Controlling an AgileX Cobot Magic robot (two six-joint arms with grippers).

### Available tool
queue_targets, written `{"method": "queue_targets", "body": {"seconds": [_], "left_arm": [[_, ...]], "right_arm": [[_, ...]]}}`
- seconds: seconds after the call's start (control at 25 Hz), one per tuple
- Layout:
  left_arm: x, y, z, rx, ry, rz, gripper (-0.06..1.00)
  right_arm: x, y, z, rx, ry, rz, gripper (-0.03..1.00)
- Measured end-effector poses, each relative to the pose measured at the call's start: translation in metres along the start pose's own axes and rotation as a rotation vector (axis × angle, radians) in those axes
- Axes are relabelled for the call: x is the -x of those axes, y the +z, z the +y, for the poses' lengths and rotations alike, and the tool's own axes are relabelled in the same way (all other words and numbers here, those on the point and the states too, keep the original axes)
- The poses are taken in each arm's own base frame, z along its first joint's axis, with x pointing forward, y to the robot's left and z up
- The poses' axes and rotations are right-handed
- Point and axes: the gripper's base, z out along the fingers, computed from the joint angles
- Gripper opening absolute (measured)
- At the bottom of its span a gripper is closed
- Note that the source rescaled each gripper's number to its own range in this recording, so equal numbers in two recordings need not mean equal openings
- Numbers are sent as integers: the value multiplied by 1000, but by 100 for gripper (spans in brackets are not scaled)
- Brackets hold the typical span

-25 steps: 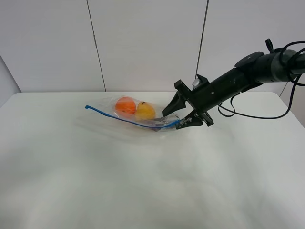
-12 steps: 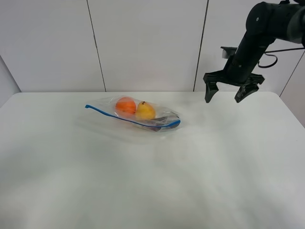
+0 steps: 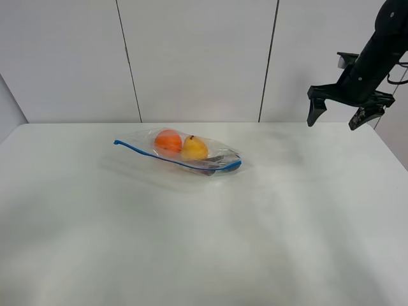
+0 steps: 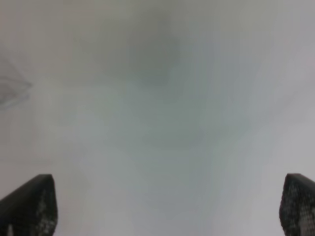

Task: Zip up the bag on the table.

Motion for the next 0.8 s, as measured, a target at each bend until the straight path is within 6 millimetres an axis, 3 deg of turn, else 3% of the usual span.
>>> {"method": "queue_targets", "body": {"seconds": [0.16, 0.28, 0.8], "left_arm": [[0, 0, 0, 0, 0, 0, 100], [0, 0, 0, 0, 0, 0, 100], [0, 0, 0, 0, 0, 0, 100]], "right_arm": [[-22, -17, 4, 16, 2, 12, 100], [-54, -27, 6, 17, 5, 48, 100], [-220, -61, 15, 29, 9, 118, 100]]}}
